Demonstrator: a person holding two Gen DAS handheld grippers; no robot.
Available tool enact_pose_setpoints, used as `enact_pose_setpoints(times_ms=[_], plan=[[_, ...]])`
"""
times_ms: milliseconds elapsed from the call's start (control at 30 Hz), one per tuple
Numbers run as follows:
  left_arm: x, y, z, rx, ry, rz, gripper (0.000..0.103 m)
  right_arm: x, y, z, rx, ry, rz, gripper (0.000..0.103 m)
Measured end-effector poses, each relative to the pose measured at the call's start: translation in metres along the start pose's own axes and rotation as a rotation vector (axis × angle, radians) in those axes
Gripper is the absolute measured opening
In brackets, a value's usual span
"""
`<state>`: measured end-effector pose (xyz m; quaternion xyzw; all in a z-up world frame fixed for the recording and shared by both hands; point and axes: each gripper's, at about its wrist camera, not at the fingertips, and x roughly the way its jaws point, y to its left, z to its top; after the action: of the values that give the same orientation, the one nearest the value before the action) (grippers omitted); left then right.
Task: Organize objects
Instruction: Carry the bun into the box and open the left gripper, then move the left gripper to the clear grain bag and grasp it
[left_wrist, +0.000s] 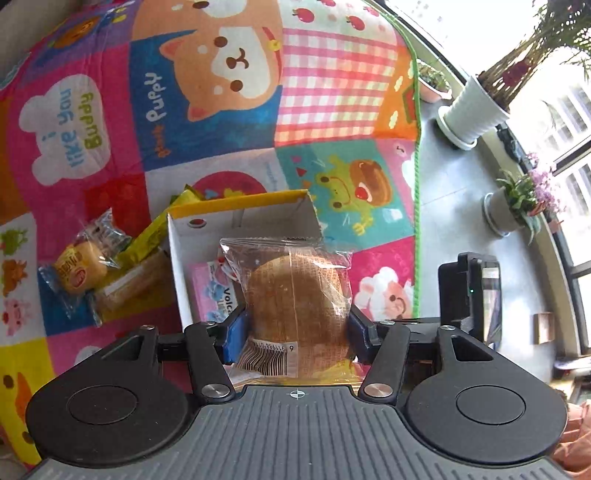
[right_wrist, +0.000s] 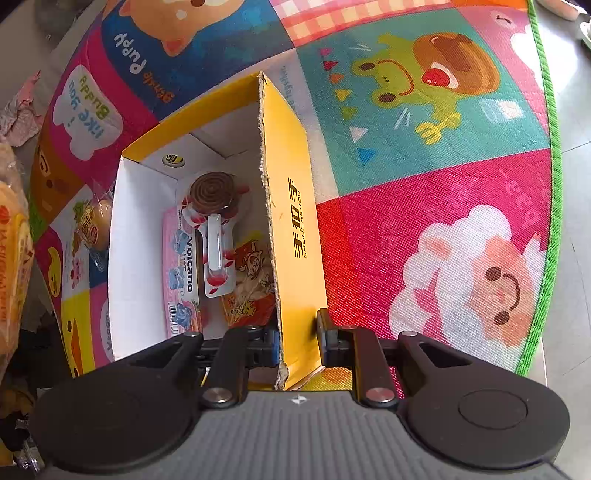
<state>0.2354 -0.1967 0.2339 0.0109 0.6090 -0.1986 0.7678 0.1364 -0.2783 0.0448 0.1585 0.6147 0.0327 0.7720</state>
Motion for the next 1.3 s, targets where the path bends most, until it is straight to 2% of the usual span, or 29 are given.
enact_pose_setpoints(times_ms=[67, 133, 300, 433, 600, 667, 767, 867, 967, 1067, 1167, 1300], plan=[[0.002, -0.001, 0.000, 0.007, -0.003, 0.011, 0.060, 0.000, -0.001, 0.000, -0.002, 0.000, 0.003, 0.018], [0.004, 0.001, 0.001, -0.018, 0.004, -0.010, 0.064, 0.000, -0.002, 0.000, -0.001, 0.000, 0.008, 0.019], [0.000, 0.004, 0.002, -0.036, -0.037, -0.006, 0.059, -0.001, -0.003, 0.000, 0.001, 0.000, 0.014, 0.019], [-0.004, 0.023, 0.001, -0.162, -0.080, -0.047, 0.060, -0.001, -0.003, 0.000, -0.002, 0.001, 0.014, 0.019], [0.003, 0.067, -0.015, -0.342, -0.049, 0.042, 0.060, 0.000, -0.001, 0.000, -0.007, -0.001, 0.009, 0.019], [0.005, 0.087, -0.025, -0.349, -0.051, 0.094, 0.059, 0.001, -0.001, -0.001, -0.008, -0.004, 0.003, 0.019], [0.003, 0.106, -0.035, -0.211, -0.055, 0.188, 0.059, 0.000, -0.002, -0.002, 0.011, -0.015, -0.002, 0.019], [0.004, 0.110, -0.039, 0.095, -0.042, 0.260, 0.059, 0.000, -0.004, -0.004, 0.029, -0.019, -0.004, 0.019], [0.010, 0.102, -0.044, 0.421, -0.016, 0.259, 0.060, -0.001, -0.005, -0.005, 0.048, -0.022, -0.007, 0.019], [0.022, 0.095, -0.047, 0.644, -0.002, 0.248, 0.060, -0.001, -0.003, -0.004, 0.050, -0.023, -0.024, 0.019], [0.040, 0.100, -0.040, 0.701, -0.013, 0.257, 0.060, 0.000, 0.001, -0.004, 0.047, -0.022, -0.053, 0.019], [0.068, 0.115, -0.021, 0.683, 0.003, 0.245, 0.060, 0.004, 0.000, -0.005, 0.080, -0.011, -0.082, 0.019]])
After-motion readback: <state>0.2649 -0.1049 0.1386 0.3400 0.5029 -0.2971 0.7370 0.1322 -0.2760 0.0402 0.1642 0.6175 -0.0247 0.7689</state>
